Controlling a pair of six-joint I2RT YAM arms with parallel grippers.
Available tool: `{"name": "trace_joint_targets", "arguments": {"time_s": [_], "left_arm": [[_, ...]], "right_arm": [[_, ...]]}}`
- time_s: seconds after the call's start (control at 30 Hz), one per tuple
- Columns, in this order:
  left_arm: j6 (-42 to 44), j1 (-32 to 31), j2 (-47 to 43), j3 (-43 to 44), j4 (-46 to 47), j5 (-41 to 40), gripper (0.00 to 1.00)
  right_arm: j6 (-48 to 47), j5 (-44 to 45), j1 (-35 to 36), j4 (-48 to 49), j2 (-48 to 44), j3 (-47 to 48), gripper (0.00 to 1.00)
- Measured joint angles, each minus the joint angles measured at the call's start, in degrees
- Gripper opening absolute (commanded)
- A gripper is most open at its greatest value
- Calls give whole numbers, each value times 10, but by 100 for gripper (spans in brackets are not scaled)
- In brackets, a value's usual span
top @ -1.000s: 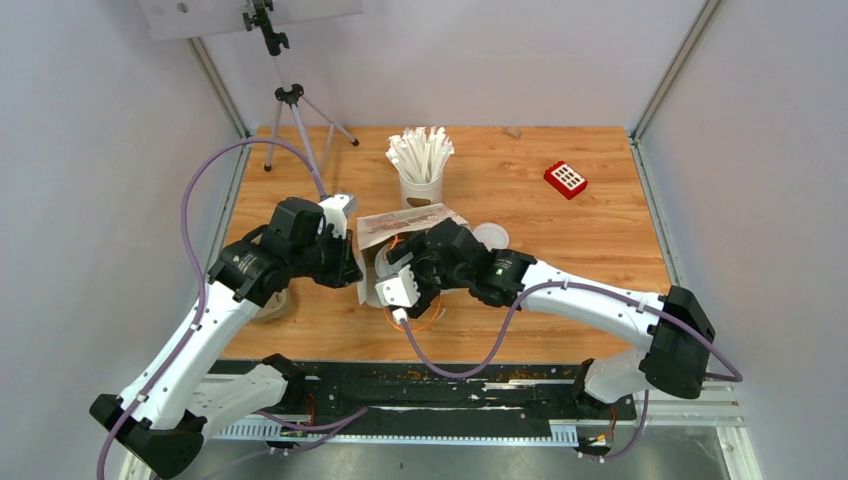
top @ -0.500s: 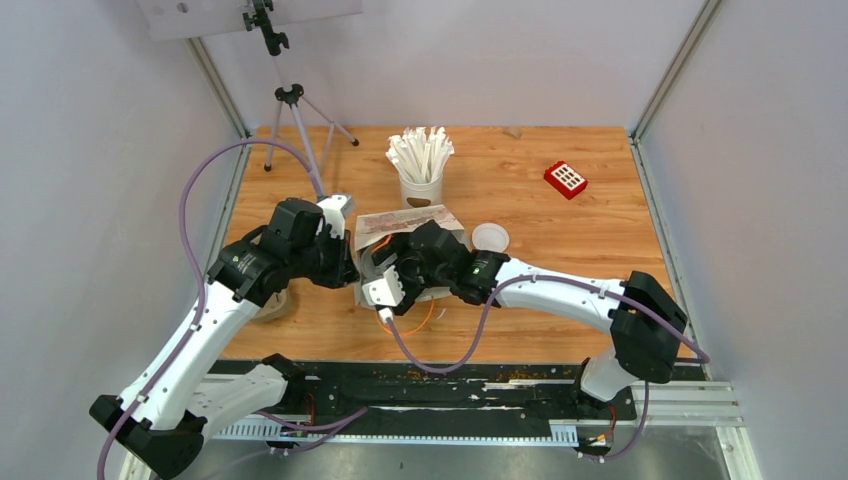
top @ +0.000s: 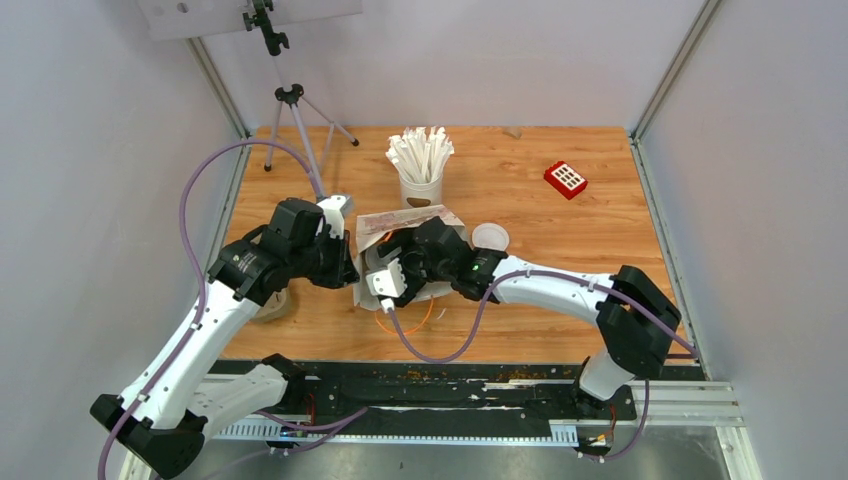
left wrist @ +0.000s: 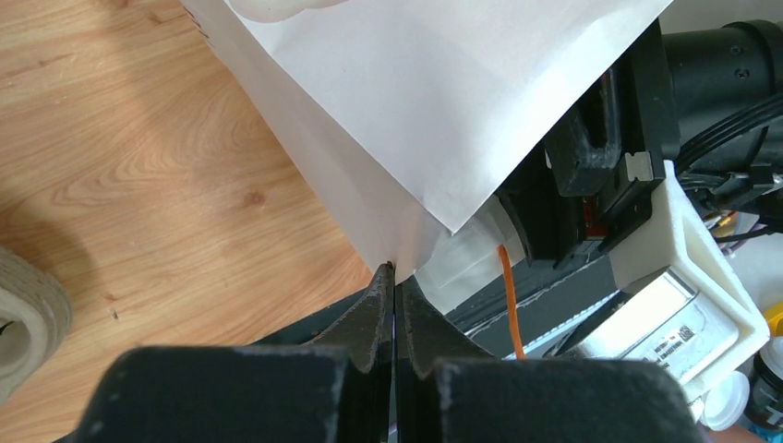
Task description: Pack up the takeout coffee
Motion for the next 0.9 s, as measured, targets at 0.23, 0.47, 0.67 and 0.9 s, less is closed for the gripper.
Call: {"name": "trace_joint_targets", "arguments": {"time_s": [0.23, 0.47, 0.67, 0.9], "left_arm": [[-5, 0, 5, 0, -1, 0, 0], [-12, 0, 5, 0, -1, -1, 0], [-14, 0, 5, 0, -1, -2, 0], [-20, 0, 8, 0, -1, -2, 0]], "right_arm": [[-14, -11, -4, -7, 24, 7, 76], [-29, -17, -4, -9, 49, 20, 76], [-32, -16, -9, 16, 64, 29, 76], [-32, -11, -12, 49, 85, 29, 76]]}}
